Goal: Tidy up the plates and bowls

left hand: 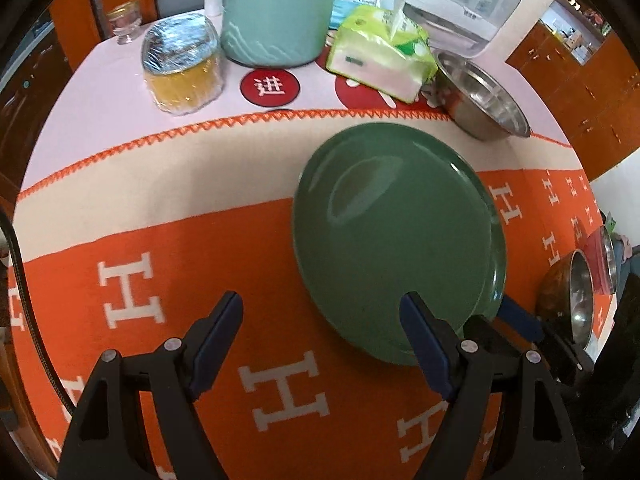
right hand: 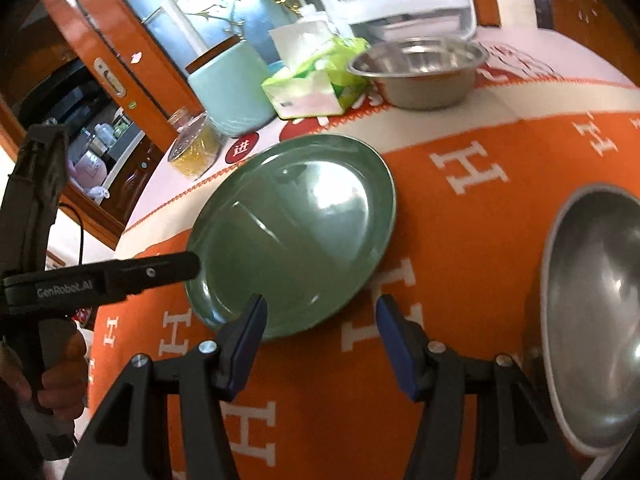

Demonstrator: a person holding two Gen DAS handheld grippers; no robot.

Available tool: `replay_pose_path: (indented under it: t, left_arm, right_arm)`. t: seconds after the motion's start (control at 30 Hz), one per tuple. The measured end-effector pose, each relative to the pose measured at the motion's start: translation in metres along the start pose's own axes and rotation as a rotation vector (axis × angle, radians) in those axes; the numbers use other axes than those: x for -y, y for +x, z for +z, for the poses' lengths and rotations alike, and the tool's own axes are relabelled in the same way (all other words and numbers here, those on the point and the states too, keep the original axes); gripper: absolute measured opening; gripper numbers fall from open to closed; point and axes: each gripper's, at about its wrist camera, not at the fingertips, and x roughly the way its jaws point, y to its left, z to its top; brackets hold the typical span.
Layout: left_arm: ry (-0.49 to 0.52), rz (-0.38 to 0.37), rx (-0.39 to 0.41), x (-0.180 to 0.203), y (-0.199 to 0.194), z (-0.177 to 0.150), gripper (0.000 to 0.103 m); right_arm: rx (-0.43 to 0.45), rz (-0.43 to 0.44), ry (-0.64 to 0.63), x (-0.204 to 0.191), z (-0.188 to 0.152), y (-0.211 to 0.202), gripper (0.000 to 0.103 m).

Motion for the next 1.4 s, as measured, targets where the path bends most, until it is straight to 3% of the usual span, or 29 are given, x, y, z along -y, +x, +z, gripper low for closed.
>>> replay_pose_path:
  t: [0.33,0.5,0.67,0.93,1.1,1.4]
  left_arm:
    - [0.013,-0.05,0.025,0.0,0.013,-0.003,0.077]
    - [0.044,-0.01,0.057,0.005,0.016,-0.003,0.075]
    - [0.069,0.029,0.088,0.011,0.017,-0.003,0.063]
    - [0.046,0.004,0.101,0.008,0.014,-0.004,0.033]
    - [0.036,-0.011,0.086,0.001,0.012,-0.004,0.028]
    - [0.056,0.003,0.063,0.003,0.007,-0.015,0.028]
  right_arm:
    - [0.054,-0.02,-0.066,-0.005,0.001,0.006,0.057]
    - [0.072,-0.047,-0.064,-0.006,0.0,0.006,0.052]
    - [0.083,-0.095,-0.057,-0.003,0.0,0.005,0.033]
    - [0.081,-0.096,-0.039,0.0,0.0,0.004,0.03]
    - [0.07,-0.094,-0.033,0.0,0.001,0.004,0.028]
    - [0.039,-0.077,0.01,0.006,0.0,0.0,0.021]
